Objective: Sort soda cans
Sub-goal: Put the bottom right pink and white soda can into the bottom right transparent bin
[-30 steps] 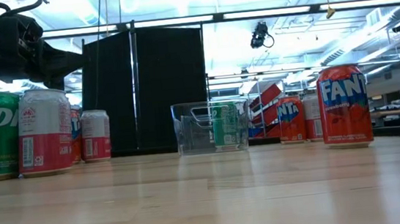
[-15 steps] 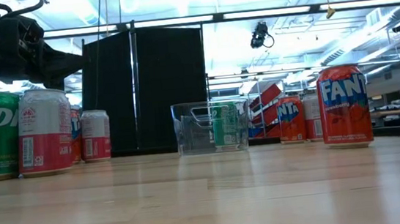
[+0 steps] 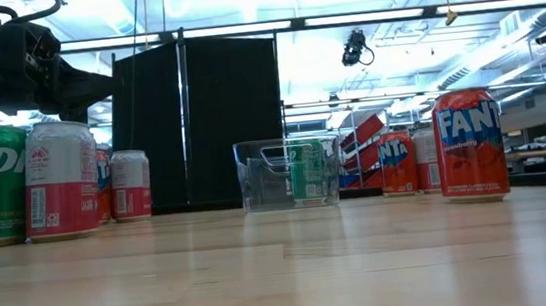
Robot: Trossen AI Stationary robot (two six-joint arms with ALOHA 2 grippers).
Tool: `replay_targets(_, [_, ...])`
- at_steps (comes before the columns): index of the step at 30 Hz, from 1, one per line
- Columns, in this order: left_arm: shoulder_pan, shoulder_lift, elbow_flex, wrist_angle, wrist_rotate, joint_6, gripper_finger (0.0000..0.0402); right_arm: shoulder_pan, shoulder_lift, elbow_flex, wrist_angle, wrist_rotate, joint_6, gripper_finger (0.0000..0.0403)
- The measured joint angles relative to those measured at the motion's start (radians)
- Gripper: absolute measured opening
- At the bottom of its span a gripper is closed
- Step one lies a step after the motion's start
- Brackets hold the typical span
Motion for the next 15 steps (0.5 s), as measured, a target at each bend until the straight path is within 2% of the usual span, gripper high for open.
replay_targets(3, [0.000, 0.000, 0.000, -0.004, 0.000, 0.000, 0.0011, -0.001, 0.002, -0.002, -0.012, -0.031, 0.049, 0.0320])
replay_targets(5, [0.000, 0.000, 0.000, -0.005, 0.000, 0.000, 0.0011, -0.003, 0.006, -0.005, -0.043, -0.075, 0.073, 0.0364])
replay_targets(7, [0.000, 0.000, 0.000, -0.005, 0.000, 0.000, 0.0011, -0.008, 0.006, -0.006, -0.065, -0.133, 0.088, 0.0385])
replay_targets(11, [0.000, 0.000, 0.000, -0.005, 0.000, 0.000, 0.0011, -0.020, 0.006, -0.006, -0.057, -0.197, 0.074, 0.0363])
replay_targets(15, [0.000, 0.000, 0.000, -0.004, 0.000, 0.000, 0.0011, -0.042, 0.006, -0.003, -0.052, -0.209, 0.039, 0.0334])
